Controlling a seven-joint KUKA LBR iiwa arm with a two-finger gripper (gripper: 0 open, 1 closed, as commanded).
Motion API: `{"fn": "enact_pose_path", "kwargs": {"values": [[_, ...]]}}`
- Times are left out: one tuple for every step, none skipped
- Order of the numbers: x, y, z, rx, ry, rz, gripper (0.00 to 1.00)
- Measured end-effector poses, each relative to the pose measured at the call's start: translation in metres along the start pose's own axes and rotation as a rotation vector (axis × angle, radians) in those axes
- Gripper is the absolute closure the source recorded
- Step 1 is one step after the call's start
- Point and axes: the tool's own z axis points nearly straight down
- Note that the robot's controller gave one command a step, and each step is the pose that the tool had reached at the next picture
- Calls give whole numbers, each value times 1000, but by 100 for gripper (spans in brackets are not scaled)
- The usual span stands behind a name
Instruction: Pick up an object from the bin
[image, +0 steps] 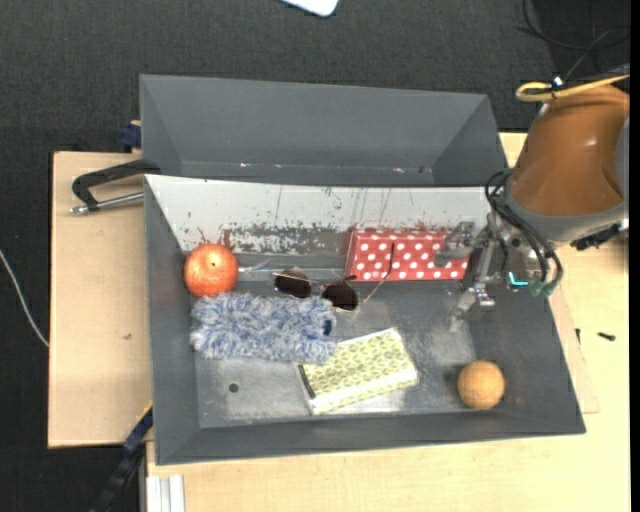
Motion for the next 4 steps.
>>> {"fn": "enact_pose_path", "kwargs": {"values": [[-1,0,-3,1,-4,-1,0],[-8,32,75,1,-4,-71,0],[1,54,15,1,-7,-199,0],[14,63,33,4,-21,-277,0]]}}
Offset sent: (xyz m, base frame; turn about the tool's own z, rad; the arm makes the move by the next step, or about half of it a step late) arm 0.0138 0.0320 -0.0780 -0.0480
